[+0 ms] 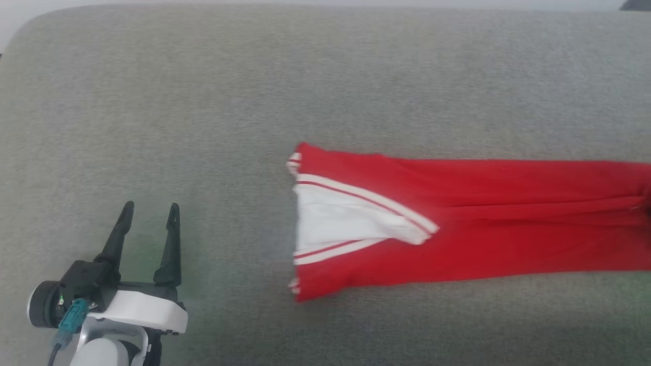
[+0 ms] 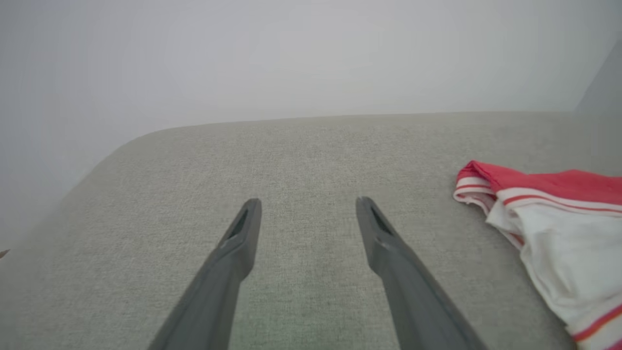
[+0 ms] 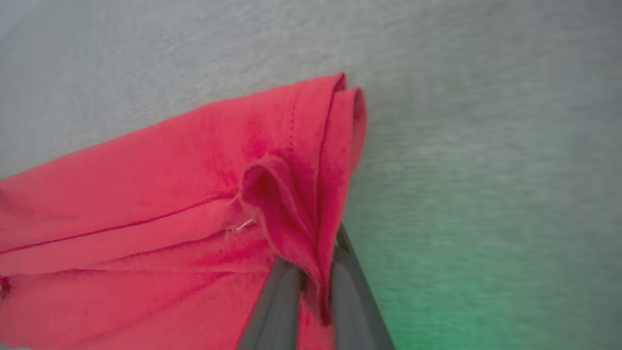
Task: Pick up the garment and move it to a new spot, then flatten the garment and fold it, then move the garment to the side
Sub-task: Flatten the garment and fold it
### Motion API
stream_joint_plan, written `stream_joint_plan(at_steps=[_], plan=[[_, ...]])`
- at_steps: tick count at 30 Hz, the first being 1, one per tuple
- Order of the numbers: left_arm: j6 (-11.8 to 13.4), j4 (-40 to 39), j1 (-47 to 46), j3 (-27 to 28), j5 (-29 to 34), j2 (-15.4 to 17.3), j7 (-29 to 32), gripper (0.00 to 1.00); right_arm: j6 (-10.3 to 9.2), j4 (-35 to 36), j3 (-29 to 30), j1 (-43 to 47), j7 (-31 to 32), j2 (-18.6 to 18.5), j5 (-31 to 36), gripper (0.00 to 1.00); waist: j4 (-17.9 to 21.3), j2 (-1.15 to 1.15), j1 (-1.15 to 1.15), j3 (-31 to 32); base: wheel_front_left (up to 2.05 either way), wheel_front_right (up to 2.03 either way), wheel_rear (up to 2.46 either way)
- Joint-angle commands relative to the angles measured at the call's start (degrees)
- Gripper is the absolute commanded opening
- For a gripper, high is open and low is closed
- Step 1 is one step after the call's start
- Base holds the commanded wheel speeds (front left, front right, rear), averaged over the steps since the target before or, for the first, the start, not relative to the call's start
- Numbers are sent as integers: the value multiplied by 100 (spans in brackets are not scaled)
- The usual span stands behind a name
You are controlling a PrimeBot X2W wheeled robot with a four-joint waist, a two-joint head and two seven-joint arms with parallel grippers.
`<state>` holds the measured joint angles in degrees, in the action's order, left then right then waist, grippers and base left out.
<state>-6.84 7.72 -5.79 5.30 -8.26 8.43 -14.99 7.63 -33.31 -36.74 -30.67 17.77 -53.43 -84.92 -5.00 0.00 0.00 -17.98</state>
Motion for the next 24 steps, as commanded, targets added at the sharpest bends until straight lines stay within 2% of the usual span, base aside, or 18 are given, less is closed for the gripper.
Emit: stream_joint_plan(at_steps=[1,5,10,14,19,24], plan=[[-17,-32,66,42,78,-15,-24,100,-26,-137,54,18,-82,-123,26,0,114,0,0,-48,0,0,0],[-47,-132,74,113,159,-28,-24,100,-19,-430,334,92,-311,-279,-185,0,273,0,0,-78,0,0,0],[-56,-237,74,133,175,-81,-24,100,-19,-1032,589,201,-633,-730,-195,0,382,0,0,-93,0,0,0],[-63,-239,102,120,185,-80,-25,100,-14,-1217,684,181,-735,-818,-235,0,421,0,0,-28,0,0,0],[-65,-207,196,131,128,-119,-25,100,-14,-657,483,259,-593,-808,-16,0,455,0,0,99,0,0,0],[-63,-138,294,37,80,-216,-25,100,-14,697,90,281,-361,-702,405,0,399,0,0,249,0,0,0]])
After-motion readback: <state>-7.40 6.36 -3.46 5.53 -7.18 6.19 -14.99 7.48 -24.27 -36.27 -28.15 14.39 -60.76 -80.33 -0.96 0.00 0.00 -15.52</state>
